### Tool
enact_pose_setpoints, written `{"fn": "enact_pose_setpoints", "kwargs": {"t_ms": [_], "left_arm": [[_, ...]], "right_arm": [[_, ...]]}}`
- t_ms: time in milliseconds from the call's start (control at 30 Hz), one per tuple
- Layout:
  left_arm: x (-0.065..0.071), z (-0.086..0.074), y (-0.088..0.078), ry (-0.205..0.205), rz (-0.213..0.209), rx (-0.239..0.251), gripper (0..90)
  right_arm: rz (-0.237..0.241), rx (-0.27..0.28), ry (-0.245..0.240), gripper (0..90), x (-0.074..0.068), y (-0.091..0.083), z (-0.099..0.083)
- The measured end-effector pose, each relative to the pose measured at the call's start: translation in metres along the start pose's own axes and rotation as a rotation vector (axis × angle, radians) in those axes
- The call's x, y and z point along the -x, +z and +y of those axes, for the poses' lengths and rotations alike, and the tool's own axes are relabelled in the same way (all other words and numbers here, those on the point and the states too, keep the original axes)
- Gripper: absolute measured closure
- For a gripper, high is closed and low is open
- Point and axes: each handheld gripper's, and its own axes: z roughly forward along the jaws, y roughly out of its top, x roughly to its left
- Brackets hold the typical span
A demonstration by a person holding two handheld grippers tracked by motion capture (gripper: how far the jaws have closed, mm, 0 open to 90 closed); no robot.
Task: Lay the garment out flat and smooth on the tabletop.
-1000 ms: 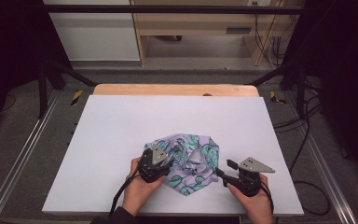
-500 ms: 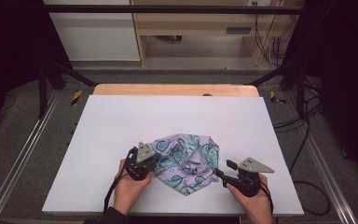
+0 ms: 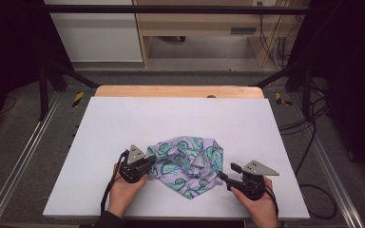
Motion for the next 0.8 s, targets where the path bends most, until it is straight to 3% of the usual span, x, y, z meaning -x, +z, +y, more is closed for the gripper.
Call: {"fn": "enact_pose_setpoints", "kwargs": {"t_ms": [267, 433, 567, 733, 800], "left_arm": [[0.018, 0.012, -0.009, 0.069, 0.029, 0.070, 59.1], [0.024, 0.026, 0.002, 0.120, 0.021, 0.051, 43.3], [0.027, 0.034, 0.016, 0.185, 0.004, 0.001, 44.2], [0.027, 0.037, 0.030, 0.272, 0.009, -0.049, 57.1], [0.025, 0.038, 0.032, 0.245, -0.009, -0.041, 63.9]], "right_arm": [[-0.001, -0.001, 0.007, 39.6, 0.001, 0.001, 0.000], [0.003, 0.005, 0.008, 38.0, 0.001, 0.000, 0.000], [0.005, 0.009, 0.004, 35.9, 0.001, -0.001, 0.000], [0.003, 0.009, 0.005, 33.6, 0.001, -0.001, 0.000], [0.003, 0.013, 0.004, 31.9, 0.001, -0.001, 0.000]]}}
